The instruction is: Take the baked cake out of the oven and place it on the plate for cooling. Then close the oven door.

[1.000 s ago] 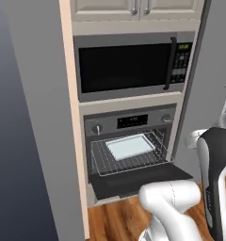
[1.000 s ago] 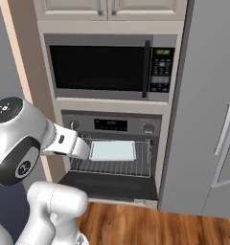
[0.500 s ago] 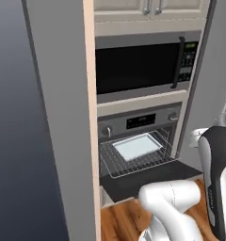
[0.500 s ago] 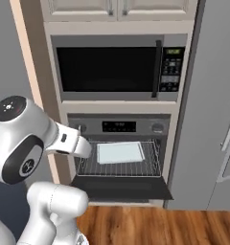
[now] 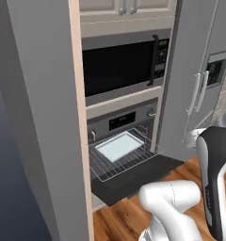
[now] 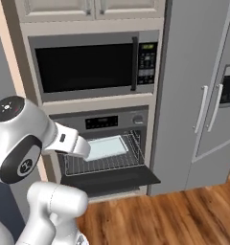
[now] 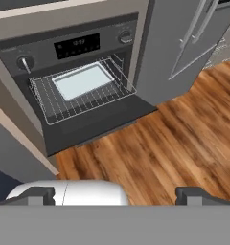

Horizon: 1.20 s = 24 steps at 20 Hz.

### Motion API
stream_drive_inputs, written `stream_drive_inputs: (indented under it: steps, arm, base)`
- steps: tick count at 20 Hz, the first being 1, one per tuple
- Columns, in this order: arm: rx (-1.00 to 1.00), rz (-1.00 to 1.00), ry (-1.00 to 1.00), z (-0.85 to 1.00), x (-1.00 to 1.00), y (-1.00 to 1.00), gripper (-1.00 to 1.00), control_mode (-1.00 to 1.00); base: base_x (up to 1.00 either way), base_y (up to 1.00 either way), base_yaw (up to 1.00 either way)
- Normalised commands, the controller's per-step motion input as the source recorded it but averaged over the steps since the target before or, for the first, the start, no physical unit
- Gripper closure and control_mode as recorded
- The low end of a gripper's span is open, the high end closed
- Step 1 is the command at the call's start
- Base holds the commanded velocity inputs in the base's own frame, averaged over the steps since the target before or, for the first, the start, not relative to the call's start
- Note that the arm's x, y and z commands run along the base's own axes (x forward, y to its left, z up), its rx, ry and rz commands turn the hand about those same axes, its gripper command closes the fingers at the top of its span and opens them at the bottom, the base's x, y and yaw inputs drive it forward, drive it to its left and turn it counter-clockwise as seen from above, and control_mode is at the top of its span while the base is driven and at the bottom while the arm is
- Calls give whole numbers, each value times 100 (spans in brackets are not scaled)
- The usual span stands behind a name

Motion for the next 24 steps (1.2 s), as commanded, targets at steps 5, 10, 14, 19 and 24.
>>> stream_drive_inputs:
  steps: [5,10,14,19,24]
  arm:
    - [0,0,0,0,0,0,-100,100]
    - [0,0,0,0,0,0,-100,100]
    - [0,0,0,0,0,0,-100,100]
    - [0,0,0,0,0,0,-100,100]
    - [0,0,0,0,0,0,-100,100]
  base:
    - [27,44,-32]
    - [37,53,-17]
    - [34,40,-12]
    - [18,29,-9]
    - [3,25,-3]
